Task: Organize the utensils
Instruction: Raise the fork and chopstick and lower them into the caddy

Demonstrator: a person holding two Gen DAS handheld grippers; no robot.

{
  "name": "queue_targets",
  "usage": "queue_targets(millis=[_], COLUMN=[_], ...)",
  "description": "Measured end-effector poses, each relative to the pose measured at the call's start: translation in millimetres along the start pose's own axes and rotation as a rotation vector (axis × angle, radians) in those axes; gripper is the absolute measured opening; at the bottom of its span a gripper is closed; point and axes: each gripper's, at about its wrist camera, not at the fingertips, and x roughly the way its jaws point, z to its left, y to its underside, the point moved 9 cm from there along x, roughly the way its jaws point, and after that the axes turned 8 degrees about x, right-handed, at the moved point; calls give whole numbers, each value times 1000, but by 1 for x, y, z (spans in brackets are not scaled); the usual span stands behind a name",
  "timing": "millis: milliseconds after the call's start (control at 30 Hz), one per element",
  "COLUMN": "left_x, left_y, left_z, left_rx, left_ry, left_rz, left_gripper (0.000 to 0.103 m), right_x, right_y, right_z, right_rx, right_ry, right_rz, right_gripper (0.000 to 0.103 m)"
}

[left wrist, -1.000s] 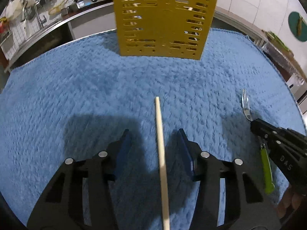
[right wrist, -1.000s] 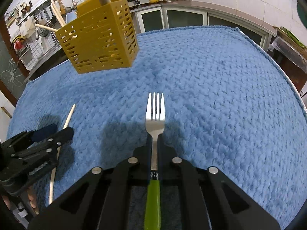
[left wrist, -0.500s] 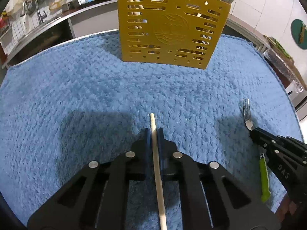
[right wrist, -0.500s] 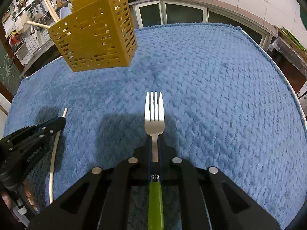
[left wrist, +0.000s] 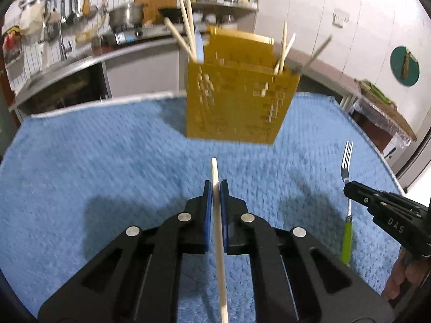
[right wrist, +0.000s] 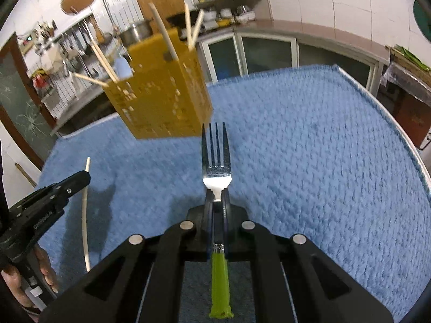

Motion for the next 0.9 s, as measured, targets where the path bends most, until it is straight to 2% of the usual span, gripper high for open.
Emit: queue_targets(millis=[133, 400, 600, 733, 900], left_x=[-24, -57, -56, -60, -68], left_y=[-16, -45, -57, -74, -101], left_z=[8, 16, 19, 23, 26], left_rx=[14, -9, -14, -20, -24], left_ry=[-30, -17, -14, -12, -12], left_rz=[-83, -243, -273, -304, -346], left_gripper=[5, 4, 4, 4, 4], right_x=[-10, -24, -27, -36, -43], right_y=[-10, -28, -43, -59, -81], right_z=[6, 18, 20, 25, 35], right_rx=[13, -20, -27, -42, -48], right_ry=[-50, -91, -102, -117, -151], right_rz=[-52, -165, -209, -267, -296], right_gripper=[6, 6, 5, 5, 5])
